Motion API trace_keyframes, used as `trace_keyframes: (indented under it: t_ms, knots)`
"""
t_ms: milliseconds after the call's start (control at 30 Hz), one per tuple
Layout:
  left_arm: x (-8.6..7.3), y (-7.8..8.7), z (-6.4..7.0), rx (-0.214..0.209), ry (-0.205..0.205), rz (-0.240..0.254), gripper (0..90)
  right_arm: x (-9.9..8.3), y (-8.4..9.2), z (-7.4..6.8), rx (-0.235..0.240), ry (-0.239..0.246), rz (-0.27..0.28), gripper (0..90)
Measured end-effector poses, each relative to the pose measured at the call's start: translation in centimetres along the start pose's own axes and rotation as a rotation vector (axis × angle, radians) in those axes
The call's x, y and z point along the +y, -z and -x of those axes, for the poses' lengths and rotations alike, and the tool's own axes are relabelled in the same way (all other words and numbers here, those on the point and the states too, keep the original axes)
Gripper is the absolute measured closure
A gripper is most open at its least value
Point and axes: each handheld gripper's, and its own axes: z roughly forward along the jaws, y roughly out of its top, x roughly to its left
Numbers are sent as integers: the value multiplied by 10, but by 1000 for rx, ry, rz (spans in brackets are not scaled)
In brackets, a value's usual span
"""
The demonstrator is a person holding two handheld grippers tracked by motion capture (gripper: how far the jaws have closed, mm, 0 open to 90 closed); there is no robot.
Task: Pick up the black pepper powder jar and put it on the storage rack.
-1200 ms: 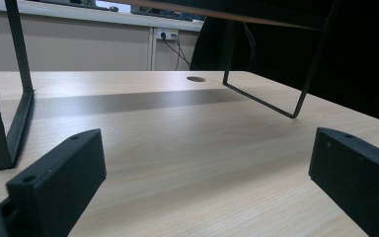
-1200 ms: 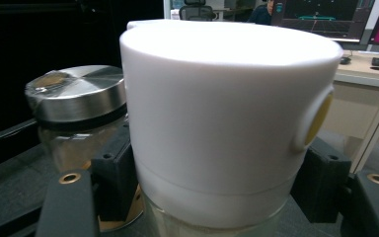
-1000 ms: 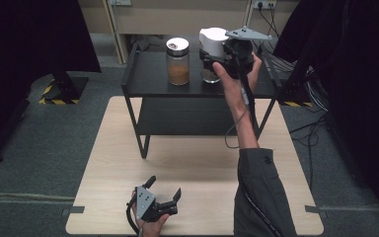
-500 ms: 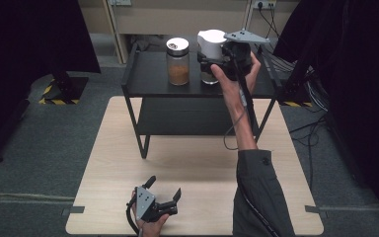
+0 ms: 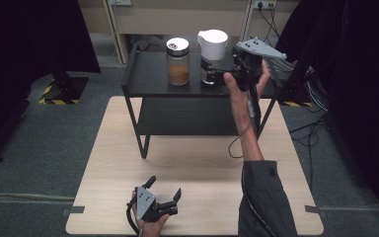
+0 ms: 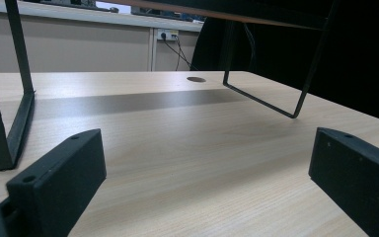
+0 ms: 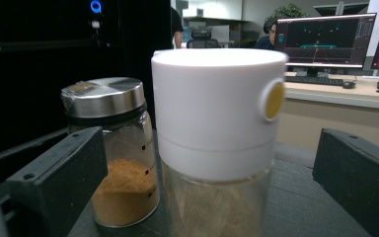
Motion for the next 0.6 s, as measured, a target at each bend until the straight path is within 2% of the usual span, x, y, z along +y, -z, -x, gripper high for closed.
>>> trace_keyframes:
  t_ms: [300, 600]
  knots:
    - [0, 0, 0, 0, 0, -2, 2, -18, 30, 2, 28, 11, 40, 4]
    - [0, 0, 0, 0, -4, -2, 2, -48, 55, -1, 45, 22, 59, 4]
